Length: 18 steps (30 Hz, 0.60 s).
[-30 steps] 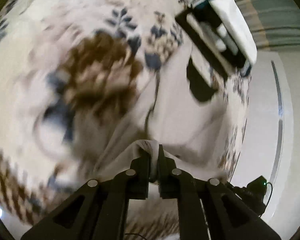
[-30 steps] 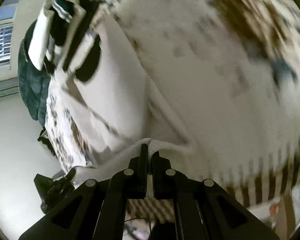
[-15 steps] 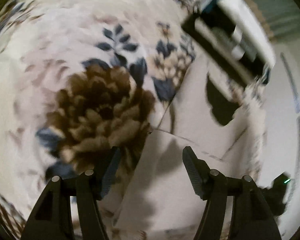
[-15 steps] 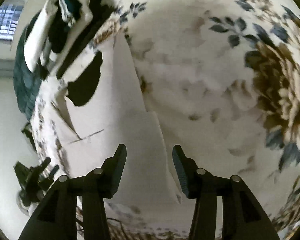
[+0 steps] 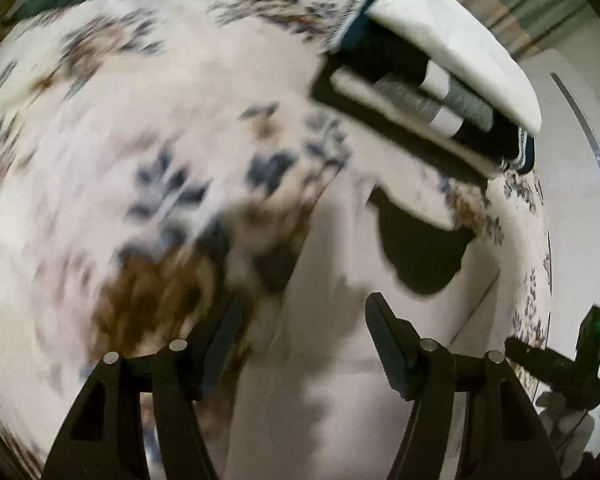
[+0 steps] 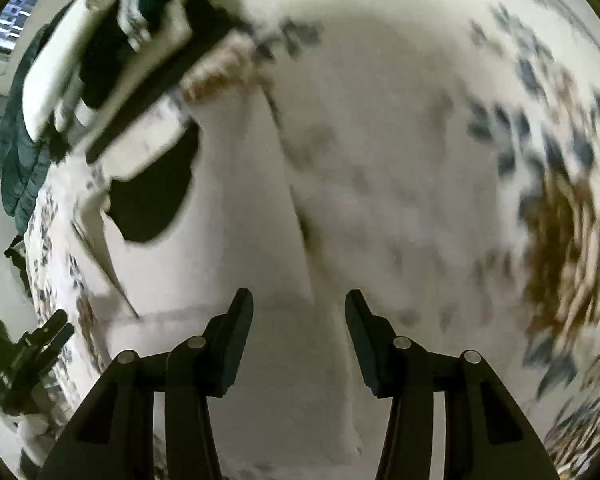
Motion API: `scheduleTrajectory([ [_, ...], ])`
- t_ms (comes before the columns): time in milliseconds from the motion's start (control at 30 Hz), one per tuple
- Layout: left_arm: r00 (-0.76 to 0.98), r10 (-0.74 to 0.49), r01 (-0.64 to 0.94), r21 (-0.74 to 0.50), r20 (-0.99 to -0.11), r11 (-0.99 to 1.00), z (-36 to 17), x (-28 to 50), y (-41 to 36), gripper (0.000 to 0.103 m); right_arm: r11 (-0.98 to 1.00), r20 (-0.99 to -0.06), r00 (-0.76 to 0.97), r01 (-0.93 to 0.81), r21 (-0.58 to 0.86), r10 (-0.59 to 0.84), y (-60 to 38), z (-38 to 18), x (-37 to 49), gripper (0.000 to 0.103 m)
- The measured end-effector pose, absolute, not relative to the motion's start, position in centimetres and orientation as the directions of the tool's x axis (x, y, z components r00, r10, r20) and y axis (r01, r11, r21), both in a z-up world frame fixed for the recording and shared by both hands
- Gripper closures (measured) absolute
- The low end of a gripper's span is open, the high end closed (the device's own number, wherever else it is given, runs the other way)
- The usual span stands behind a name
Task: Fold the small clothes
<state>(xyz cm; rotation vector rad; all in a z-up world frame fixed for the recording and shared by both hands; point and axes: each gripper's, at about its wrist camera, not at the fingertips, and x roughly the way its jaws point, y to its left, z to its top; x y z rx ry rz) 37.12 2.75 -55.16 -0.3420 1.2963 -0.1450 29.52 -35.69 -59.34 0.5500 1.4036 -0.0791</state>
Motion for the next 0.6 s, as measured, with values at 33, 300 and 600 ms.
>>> scheduleTrajectory([
  [33,0.267,-0.285,-0.069,-0.313,-0.921,0.947,-55.5,38.7,2.1,0.04,0.879,-0.948,0.187,0.362,0.31,0.257,-35.5,-59.4,31.1,0.053],
  [300,0.158,-0.129,0.283,-0.08,-0.979,0.956,-62.2,48.6,-6.6,0.052,0.978,-0.988,0.145,0.19,0.089,0.062,-32.7,-61.9,44.2,0.048],
  [600,0.202,-0.296,0.279,-0.235,-0.933,0.931,-58.3,46.3,-4.3,0.098,0.991,-0.986,0.146,0.084,0.1,0.087,-30.2,-62.5,46.4,0.097],
])
